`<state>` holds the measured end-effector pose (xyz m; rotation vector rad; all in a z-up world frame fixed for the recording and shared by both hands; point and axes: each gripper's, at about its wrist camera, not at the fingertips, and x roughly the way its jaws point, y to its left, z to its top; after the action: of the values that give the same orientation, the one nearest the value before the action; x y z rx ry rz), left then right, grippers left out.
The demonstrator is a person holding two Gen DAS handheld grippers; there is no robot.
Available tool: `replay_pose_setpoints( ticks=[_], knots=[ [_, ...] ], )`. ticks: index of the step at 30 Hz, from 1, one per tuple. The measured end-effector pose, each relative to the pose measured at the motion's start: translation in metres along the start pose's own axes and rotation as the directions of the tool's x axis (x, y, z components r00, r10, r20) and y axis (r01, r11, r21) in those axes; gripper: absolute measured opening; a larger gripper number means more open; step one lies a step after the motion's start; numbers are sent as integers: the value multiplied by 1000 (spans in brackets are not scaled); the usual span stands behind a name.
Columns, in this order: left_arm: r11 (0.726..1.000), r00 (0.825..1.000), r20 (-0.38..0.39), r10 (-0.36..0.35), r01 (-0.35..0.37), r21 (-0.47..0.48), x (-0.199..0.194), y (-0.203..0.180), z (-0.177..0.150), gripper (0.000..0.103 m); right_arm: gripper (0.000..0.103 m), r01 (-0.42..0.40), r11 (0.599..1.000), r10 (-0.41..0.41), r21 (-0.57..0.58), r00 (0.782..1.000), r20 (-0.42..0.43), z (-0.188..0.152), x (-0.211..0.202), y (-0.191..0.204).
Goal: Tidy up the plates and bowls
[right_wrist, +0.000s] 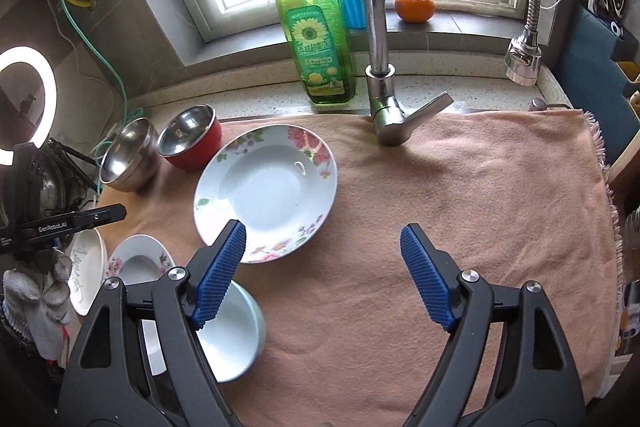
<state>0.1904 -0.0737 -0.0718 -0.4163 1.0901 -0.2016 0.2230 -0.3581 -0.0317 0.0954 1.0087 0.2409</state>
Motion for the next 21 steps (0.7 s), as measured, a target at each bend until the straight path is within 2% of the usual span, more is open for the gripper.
replay_pose_setpoints(
  ticks=[2, 8, 12, 16, 17, 21],
  knots=[
    [1000, 1000, -2, -1, 1, -6, 9, -6, 2, 43, 82, 15, 1000, -15, -6, 1000, -8, 5, 9, -10],
    [1000, 1000, -11, 0, -1, -19, 37, -23, 9, 43, 80, -45, 999, 45, 11, 998, -54, 23, 39, -37],
    [1000, 1000, -22, 14, -14, -18, 56, -31, 14, 42, 54, -97, 995, 100, 25, 989, -112, 31, 64, -46],
    [999, 999, -28, 21, -22, -43, 71, -31, 20, 40, 41, -135, 991, 134, 3, 979, -154, 34, 85, -44],
    [998, 999, -28, 29, -30, -46, 74, -31, 21, 40, 34, -147, 989, 146, 4, 975, -167, 35, 90, -44],
    [997, 999, -35, 33, -35, -66, 81, -26, 26, 33, 28, -185, 983, 179, -8, 962, -206, 40, 108, -39]
  ],
)
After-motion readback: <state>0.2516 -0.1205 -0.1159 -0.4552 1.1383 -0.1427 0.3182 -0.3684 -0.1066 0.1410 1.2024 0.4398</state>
